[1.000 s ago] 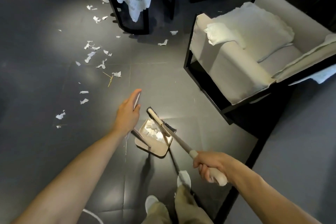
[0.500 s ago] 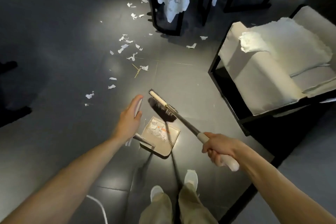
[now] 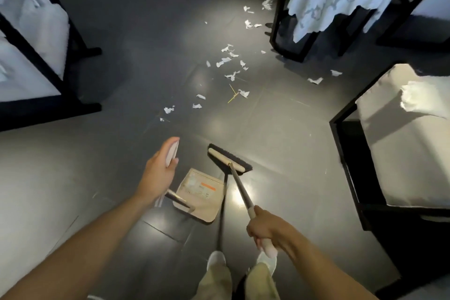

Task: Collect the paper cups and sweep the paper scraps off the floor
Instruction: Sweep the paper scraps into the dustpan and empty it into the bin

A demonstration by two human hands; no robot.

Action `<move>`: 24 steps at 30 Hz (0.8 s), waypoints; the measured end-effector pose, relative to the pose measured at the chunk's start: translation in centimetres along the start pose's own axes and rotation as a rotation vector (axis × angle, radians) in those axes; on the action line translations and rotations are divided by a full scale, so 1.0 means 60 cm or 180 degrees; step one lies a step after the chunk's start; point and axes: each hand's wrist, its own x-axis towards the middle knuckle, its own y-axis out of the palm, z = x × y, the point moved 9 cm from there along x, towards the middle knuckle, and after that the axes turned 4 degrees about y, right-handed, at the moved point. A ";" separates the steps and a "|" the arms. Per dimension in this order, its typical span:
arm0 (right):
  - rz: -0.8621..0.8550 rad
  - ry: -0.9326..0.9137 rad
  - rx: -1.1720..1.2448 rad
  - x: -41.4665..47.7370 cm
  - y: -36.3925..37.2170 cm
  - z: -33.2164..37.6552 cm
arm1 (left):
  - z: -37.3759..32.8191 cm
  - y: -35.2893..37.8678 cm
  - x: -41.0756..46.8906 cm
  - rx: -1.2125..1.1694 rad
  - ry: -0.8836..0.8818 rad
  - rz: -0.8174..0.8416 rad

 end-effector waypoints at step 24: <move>-0.0260 -0.0680 0.0855 0.148 -0.230 0.368 | 0.112 -0.214 0.205 0.0154 -0.0472 -0.0717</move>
